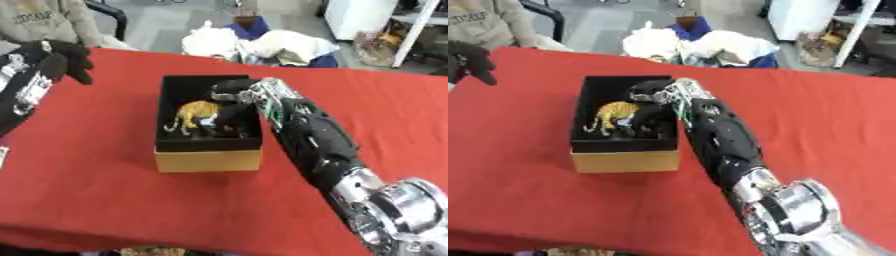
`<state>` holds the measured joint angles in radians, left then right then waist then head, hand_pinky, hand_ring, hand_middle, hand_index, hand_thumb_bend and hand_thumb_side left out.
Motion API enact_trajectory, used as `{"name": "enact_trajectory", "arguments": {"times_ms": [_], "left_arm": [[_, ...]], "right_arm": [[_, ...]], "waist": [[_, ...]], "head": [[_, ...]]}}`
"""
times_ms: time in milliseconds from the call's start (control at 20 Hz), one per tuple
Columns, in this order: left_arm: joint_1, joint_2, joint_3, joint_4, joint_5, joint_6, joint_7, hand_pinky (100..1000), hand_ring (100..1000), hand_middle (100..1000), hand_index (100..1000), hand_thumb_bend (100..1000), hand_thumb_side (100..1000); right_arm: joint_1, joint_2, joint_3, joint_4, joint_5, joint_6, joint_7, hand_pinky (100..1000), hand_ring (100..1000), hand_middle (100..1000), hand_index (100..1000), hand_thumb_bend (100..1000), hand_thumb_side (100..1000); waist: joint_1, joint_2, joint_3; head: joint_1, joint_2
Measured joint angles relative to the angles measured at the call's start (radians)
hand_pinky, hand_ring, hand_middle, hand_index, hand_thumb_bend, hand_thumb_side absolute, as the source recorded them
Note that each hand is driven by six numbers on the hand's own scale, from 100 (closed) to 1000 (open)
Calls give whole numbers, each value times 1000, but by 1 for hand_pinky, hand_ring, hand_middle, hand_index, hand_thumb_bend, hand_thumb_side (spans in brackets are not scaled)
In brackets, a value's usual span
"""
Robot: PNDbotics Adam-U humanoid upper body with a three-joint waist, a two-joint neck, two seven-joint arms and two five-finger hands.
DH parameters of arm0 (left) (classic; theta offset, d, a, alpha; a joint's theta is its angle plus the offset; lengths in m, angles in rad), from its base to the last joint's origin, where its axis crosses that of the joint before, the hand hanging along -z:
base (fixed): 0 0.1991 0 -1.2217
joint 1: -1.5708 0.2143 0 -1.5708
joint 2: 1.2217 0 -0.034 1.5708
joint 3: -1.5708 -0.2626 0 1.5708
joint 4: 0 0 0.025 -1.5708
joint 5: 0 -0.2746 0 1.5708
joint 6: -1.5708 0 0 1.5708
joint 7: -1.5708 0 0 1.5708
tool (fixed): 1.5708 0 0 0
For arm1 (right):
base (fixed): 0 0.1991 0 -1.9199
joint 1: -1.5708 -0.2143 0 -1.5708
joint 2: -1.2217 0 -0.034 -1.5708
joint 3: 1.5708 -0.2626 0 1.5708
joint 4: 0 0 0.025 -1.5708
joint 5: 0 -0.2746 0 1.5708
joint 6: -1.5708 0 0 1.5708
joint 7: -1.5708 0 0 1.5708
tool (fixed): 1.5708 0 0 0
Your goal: Pick up objects on the table and place them in the box.
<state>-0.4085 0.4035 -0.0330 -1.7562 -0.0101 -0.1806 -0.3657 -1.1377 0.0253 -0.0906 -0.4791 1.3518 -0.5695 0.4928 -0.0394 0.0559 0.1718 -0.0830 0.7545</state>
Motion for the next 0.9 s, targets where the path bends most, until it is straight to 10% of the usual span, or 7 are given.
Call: {"name": "enact_trajectory", "arguments": {"times_ms": [400, 900], "left_arm": [[5, 0, 1, 0, -4, -1, -2, 600, 549, 584, 759, 202, 831], [12, 0, 7, 3, -7, -2, -3, 602, 549, 584, 759, 202, 830]], "right_arm": [[-4, -6, 9, -14, 99, -20, -14, 860, 986, 1000, 1000, 668, 984], [-31, -50, 8, -58, 157, -55, -80, 857, 983, 999, 999, 631, 902]], "waist": [[0, -1, -4], [-2, -4, -15]], "head": [[3, 0], [12, 0]]}}
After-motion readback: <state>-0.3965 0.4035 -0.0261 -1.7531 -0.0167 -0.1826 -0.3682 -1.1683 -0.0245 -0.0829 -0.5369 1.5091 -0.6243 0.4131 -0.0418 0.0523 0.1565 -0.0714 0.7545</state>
